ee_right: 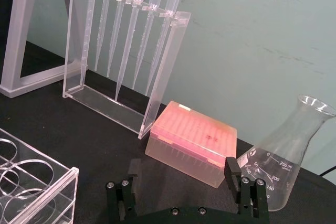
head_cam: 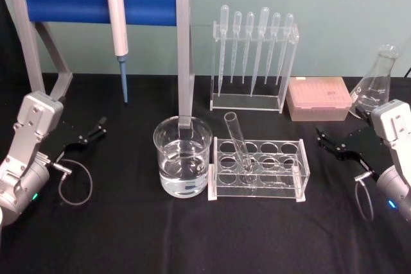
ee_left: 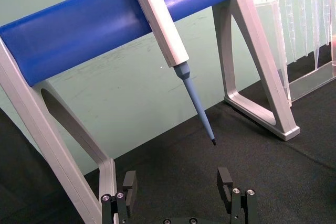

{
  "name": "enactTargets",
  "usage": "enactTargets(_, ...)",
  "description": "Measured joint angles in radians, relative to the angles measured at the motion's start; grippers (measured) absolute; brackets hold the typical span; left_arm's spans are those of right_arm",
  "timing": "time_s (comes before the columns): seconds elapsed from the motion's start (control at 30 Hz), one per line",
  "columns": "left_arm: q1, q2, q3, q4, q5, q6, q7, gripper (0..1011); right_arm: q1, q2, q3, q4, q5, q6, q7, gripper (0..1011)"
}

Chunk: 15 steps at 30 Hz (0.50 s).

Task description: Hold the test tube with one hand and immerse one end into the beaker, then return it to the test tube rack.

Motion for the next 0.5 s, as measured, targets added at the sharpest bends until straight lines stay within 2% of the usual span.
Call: enactTargets(0.5, 0.000, 0.000, 0.000, 0.000, 0.000, 0.000, 0.000, 1000, 0.000, 0.000, 0.000, 0.000, 0.000, 0.000, 0.000, 1000)
